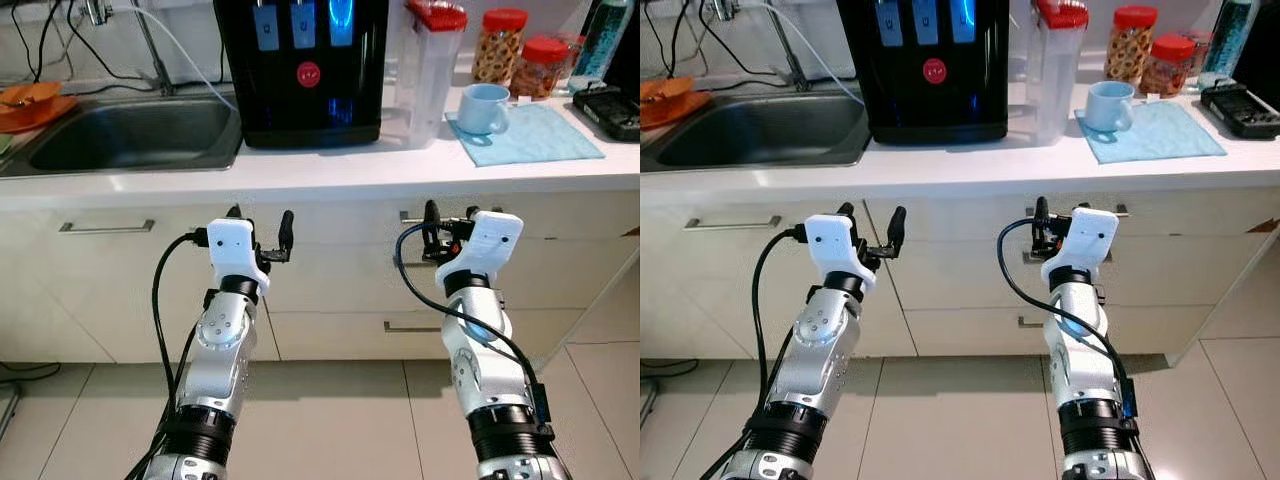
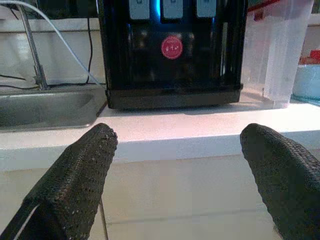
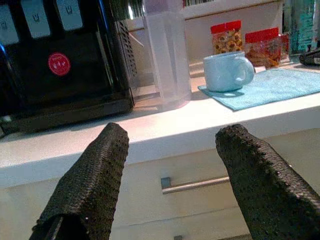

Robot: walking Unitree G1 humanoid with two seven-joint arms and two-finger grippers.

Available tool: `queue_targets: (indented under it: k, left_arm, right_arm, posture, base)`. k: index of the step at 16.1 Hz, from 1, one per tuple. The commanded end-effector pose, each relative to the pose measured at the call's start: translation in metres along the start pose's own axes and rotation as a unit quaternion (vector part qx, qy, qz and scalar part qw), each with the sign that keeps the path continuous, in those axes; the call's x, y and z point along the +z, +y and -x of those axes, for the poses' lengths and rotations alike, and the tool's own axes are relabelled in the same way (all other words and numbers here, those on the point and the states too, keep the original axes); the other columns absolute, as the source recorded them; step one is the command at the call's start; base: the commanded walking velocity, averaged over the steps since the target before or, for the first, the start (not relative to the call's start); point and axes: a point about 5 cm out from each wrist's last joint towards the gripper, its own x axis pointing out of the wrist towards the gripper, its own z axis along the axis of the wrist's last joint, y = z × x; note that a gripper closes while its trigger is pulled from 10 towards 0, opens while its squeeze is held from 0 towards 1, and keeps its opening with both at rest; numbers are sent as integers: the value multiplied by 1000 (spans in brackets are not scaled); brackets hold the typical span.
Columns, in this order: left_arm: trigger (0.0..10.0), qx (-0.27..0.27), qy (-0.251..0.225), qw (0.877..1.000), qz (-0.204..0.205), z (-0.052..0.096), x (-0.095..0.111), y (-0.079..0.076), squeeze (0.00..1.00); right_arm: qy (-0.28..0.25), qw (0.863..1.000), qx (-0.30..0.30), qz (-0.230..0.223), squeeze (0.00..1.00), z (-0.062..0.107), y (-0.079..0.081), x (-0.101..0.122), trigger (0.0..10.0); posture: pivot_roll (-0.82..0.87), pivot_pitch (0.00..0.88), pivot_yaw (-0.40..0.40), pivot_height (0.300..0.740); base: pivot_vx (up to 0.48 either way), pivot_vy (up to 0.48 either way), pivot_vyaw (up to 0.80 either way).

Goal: Kitchen organization

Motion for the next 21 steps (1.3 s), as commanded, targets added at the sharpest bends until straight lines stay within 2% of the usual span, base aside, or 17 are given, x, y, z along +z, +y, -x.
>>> queue_targets:
  k: [1,15,21]
  left_arm:
    - [10000,8,-3,1000,-1,0,3,4,0]
    - [10000,14,-7,1000,-2,1,7,8,0]
    - [10000,-2,-3,1000,6,2,6,1,0]
  right_arm:
    - [-7,1000,9,-3,0,-1,6,5,10000]
    - [-10,1000,13,-9,0,-3,7,6,10000]
    - [-8,1000,14,-9,0,-3,7,6,10000]
  posture:
    - [18,3,90,740]
    - [24,19,92,740]
    - [23,21,89,740]
  base:
    - [352,0,0]
    - [447,0,0]
    - [51,0,0]
